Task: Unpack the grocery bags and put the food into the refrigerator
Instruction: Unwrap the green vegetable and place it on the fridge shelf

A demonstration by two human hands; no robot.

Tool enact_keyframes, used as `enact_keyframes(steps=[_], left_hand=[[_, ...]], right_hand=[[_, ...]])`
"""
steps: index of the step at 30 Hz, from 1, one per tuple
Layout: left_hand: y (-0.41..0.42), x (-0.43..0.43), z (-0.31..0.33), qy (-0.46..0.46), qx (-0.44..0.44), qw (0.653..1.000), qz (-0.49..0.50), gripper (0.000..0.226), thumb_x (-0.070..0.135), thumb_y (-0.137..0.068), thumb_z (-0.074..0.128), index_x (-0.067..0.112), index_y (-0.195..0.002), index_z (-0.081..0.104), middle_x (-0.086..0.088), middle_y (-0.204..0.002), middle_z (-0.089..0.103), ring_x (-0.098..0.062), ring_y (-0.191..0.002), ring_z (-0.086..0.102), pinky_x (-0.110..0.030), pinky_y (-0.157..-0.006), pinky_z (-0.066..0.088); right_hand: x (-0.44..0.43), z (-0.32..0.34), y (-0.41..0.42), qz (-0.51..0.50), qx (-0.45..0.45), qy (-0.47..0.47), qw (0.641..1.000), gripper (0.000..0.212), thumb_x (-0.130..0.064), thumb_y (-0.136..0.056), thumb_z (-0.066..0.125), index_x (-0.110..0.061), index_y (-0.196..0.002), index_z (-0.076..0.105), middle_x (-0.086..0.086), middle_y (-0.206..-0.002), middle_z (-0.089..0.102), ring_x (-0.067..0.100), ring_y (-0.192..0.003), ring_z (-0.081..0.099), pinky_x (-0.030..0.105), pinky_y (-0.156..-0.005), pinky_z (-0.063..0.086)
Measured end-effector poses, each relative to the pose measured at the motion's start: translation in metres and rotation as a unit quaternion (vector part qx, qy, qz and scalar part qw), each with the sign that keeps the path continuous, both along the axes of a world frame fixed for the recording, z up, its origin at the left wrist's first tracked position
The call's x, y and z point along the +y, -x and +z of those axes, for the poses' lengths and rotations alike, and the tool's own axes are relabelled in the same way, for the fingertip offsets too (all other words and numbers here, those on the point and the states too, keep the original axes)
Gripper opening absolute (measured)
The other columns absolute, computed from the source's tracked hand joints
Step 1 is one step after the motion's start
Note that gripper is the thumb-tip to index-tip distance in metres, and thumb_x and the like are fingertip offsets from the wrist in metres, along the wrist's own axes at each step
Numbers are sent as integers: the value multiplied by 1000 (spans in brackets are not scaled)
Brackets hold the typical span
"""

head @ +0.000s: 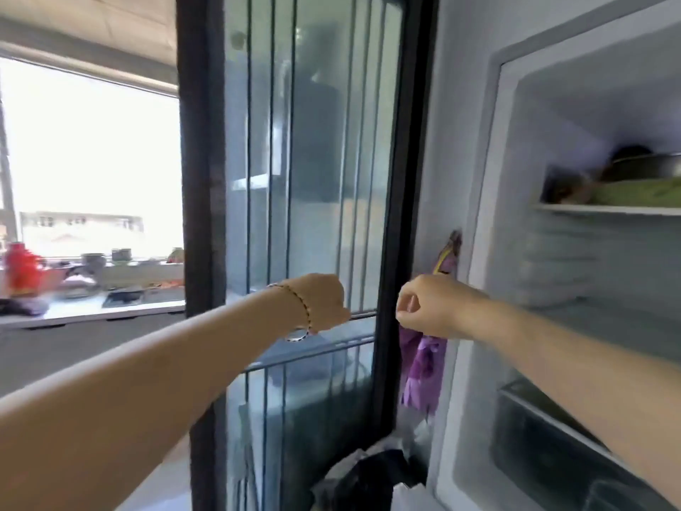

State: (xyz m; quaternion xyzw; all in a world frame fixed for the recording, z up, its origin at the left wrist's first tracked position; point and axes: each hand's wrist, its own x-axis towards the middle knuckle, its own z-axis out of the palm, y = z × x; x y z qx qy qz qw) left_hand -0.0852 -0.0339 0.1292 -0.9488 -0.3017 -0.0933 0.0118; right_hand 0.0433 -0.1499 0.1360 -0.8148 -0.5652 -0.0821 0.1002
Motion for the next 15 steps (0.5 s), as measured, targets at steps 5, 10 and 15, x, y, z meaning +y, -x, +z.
enact_keyframes(steps=[5,10,15], left_hand=[[149,5,-75,49,5,986,160,32,31,-95,45,10,-109,64,-7,-114,63,-25,-104,59,-28,-81,46],[353,-31,-148,100,3,940,327,26,32,-89,48,17,-101,66,-3,-109,65,-25,-98,61,-31,-84,50],[573,-119,-180,128,-17,868,479,24,35,-89,49,20,-97,65,0,-109,65,-22,-101,60,-29,-83,48]], right_hand=[[49,-53,126,164,32,55,984,16,-27,-90,53,-19,-96,66,-7,-88,59,14,-88,56,30,-79,48],[66,-106,303,335,24,90,938,17,-28,-89,53,-23,-97,67,-3,-101,64,18,-92,62,27,-76,48],[40,-147,513,496,-36,120,859,22,-29,-89,49,-27,-104,65,-3,-109,65,19,-101,60,24,-79,46]])
